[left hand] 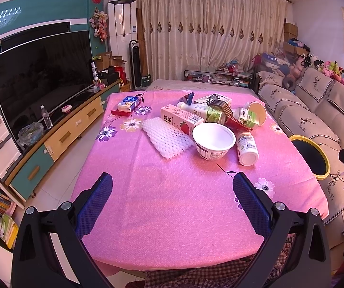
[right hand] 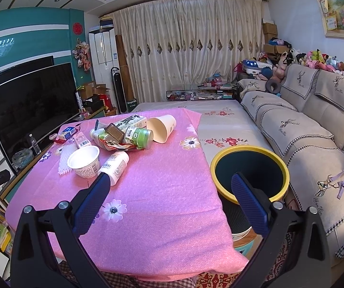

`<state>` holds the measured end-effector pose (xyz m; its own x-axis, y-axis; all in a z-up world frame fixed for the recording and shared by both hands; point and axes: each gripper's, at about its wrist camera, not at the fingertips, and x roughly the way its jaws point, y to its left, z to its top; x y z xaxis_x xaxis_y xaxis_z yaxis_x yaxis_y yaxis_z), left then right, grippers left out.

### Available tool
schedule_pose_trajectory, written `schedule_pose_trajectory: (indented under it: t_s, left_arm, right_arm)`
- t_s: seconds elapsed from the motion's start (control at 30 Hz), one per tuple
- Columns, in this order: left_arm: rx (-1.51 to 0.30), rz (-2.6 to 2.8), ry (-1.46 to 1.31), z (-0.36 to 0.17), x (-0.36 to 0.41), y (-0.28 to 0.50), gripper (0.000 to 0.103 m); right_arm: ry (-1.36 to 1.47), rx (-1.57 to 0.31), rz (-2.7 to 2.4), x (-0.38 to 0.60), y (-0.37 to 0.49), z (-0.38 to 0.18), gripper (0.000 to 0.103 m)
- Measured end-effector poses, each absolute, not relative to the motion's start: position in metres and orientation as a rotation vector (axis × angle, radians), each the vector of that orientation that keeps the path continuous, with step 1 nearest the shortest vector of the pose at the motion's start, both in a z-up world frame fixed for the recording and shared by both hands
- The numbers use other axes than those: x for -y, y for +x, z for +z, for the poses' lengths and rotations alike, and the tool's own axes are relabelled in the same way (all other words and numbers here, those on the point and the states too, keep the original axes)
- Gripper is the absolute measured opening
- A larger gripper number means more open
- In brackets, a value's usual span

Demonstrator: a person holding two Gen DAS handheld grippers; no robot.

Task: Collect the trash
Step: 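Grasp the white supplement bottle with the right gripper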

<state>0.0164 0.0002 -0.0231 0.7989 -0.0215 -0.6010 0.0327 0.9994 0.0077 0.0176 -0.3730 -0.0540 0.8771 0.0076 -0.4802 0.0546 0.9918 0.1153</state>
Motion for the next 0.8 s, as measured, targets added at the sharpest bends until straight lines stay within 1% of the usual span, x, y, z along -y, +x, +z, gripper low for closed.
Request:
schedule_pose_trajectory:
  t_s: [0.2,0.33,0.47,0.5,0.57,0.7,0.8]
  left_arm:
    - [-0.657,-0.021,0.005,-0.030,-0.006,0.025,0.099]
    - [-0.677,-0.021,-0.002,-0.038,-0.009,0.031,0.099]
    - [-0.689,-0.011,-0.002,-0.047,-0.011,0.039,0.099]
    - [-0.692,-0.008,-0.001,-0.049,-0.012,0.042,0.099]
    - [-0.702,-0.007,-0.005,-0.054,-0.015,0.047,0.099]
    - [-0.724,-0.005,-0.020,-0.063,-0.020,0.056,0.099]
    - [-0.738,0.000,-0.028,-0.068,-0.023,0.062,0.099]
  right_arm:
    - [0.132,-0.550,0.054,0.357,0.049,-0.068,0.096]
    - [0.112,-0.601,0.115,0.329,0.079,-0.085,0.096]
    - [0.113,-0.612,0.146,0.305,0.106,-0.096,0.096]
    - [0.115,-0.618,0.150,0.300,0.113,-0.098,0.094]
    - [0.122,-0.637,0.163,0.290,0.127,-0.104,0.085]
    - [0.121,-0.690,0.170,0.271,0.151,-0.115,0.083]
    - [0.118,-0.725,0.160,0.261,0.167,-0.123,0.079]
